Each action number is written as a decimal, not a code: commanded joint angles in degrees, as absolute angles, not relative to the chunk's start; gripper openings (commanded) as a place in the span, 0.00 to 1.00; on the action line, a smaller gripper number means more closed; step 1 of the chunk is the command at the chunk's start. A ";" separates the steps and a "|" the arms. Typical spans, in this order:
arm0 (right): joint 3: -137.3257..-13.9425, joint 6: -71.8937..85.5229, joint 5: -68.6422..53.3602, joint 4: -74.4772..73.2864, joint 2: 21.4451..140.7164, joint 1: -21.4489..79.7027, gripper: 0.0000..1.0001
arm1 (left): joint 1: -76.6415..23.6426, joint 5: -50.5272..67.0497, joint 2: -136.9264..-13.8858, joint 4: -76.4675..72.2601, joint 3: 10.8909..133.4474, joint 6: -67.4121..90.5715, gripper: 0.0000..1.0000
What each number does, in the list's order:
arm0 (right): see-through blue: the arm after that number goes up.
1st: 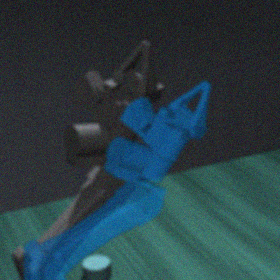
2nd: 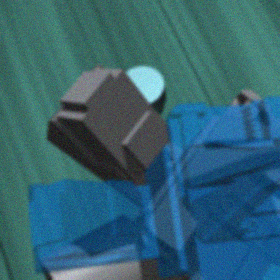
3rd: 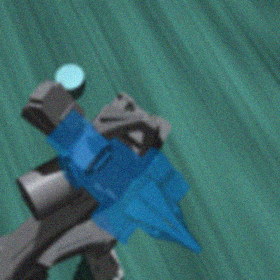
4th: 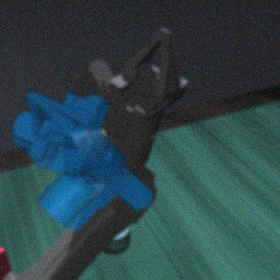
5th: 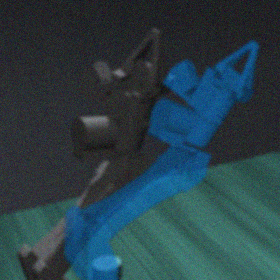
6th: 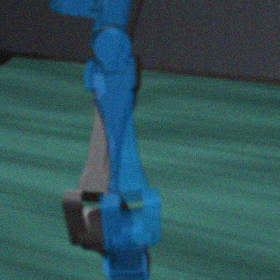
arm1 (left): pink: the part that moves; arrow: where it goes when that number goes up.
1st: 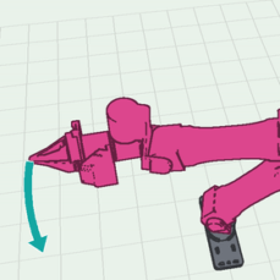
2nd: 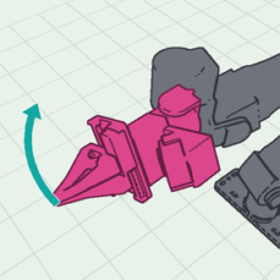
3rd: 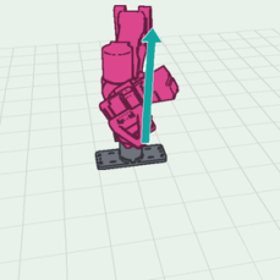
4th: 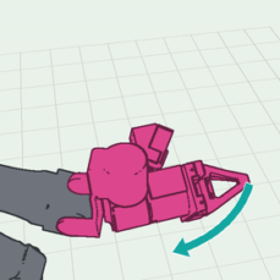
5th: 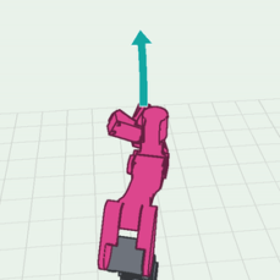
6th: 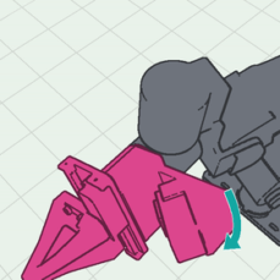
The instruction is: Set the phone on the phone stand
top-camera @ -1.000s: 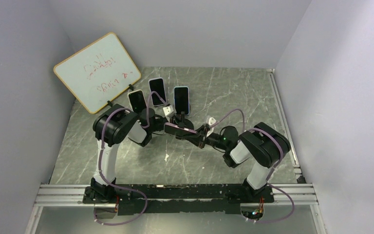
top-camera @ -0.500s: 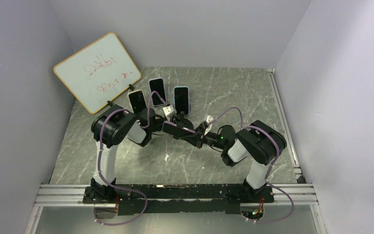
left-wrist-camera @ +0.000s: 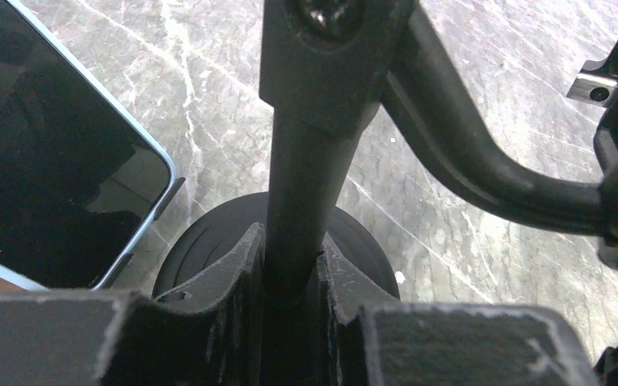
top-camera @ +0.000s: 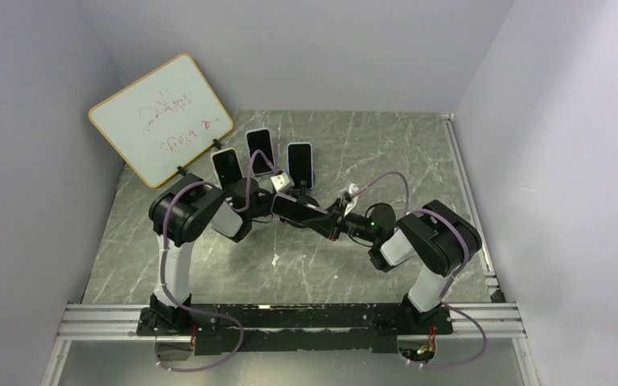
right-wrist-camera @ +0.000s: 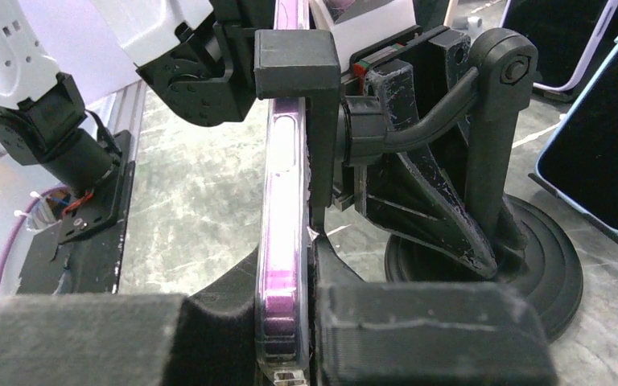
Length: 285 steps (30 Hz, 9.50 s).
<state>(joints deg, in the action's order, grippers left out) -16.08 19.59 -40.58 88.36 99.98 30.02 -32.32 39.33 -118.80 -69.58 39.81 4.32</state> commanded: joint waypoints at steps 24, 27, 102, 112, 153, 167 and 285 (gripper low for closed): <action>-28.41 0.88 -2.01 26.97 53.50 31.91 1.00 | -33.27 33.79 -117.51 -55.66 38.87 8.37 0.05; -29.24 -3.99 11.10 17.98 52.39 41.89 1.00 | -33.08 32.51 -116.91 -54.81 38.57 9.03 0.05; -35.69 -54.71 0.50 10.67 67.45 53.87 1.00 | -29.22 38.67 -114.74 -46.50 39.29 8.62 0.05; -34.65 -55.33 2.57 15.99 71.12 53.26 1.00 | -29.18 39.02 -115.34 -46.14 39.68 8.74 0.05; -31.02 -24.72 20.67 41.60 80.03 58.38 0.33 | -34.24 16.15 -124.27 -96.01 21.69 32.44 0.05; -26.09 -10.39 32.06 53.47 82.42 61.27 0.23 | -38.50 5.99 -125.44 -100.99 19.24 31.93 0.05; -15.41 9.16 33.94 9.73 27.27 57.33 1.00 | -46.94 31.73 -134.04 -56.23 62.87 12.52 0.05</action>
